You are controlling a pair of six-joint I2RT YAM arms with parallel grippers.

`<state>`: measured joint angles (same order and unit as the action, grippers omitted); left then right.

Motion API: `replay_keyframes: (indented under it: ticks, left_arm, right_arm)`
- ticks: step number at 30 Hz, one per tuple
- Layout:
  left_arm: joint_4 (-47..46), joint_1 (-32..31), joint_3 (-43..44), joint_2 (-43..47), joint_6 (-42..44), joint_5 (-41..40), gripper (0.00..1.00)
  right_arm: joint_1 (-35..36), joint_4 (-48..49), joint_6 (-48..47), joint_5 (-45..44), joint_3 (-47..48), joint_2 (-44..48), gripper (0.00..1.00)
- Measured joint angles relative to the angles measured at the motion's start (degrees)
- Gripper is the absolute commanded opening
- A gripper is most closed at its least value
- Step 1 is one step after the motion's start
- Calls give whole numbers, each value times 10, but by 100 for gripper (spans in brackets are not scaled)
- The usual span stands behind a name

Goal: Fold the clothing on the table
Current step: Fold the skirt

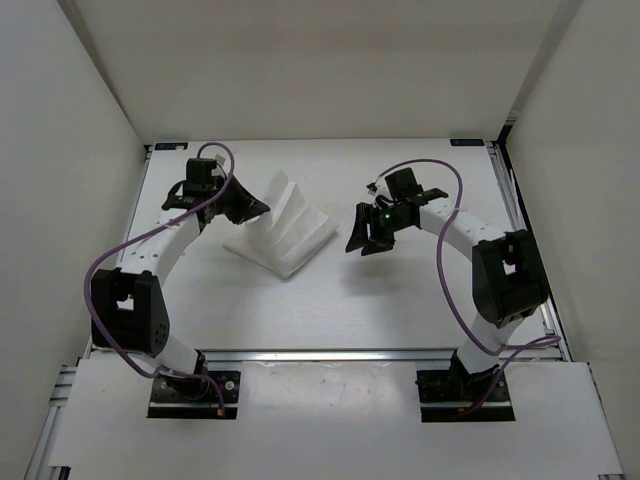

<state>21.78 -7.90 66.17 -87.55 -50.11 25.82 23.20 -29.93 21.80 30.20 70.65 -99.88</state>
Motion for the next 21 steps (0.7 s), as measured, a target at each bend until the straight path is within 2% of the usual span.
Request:
replay_keyframes:
  ticks: [4, 5, 7, 8, 9, 10, 17, 18, 21]
  left_arm:
    - [12, 13, -78, 31, 13, -44, 0]
    - [16, 25, -108, 38, 14, -55, 0]
    - [24, 54, -159, 40, 14, -81, 0]
    - [28, 69, -177, 36, 15, -94, 0]
    - [34, 82, -190, 32, 15, -104, 0]
    - [37, 94, -198, 28, 16, -115, 0]
    - [19, 120, -176, -13, 23, -160, 0]
    - [10, 120, -171, -22, 24, -160, 0]
    - [-16, 120, -153, -58, 21, -150, 3]
  right_arm:
    - [1, -1, -2, 6, 7, -7, 61]
    - [0, -1, -2, 9, 8, -7, 58]
    - [-1, -2, -4, 18, 13, -9, 46]
    - [-1, -2, -6, 25, 21, -13, 28]
    - [-1, -4, -11, 33, 33, -20, 15]
    - [0, -7, -17, 38, 49, -29, 12]
    - [36, -46, -43, 70, 207, -142, 13]
    - [45, -47, -45, 74, 216, -152, 15]
    - [70, -54, -47, 87, 223, -174, 30]
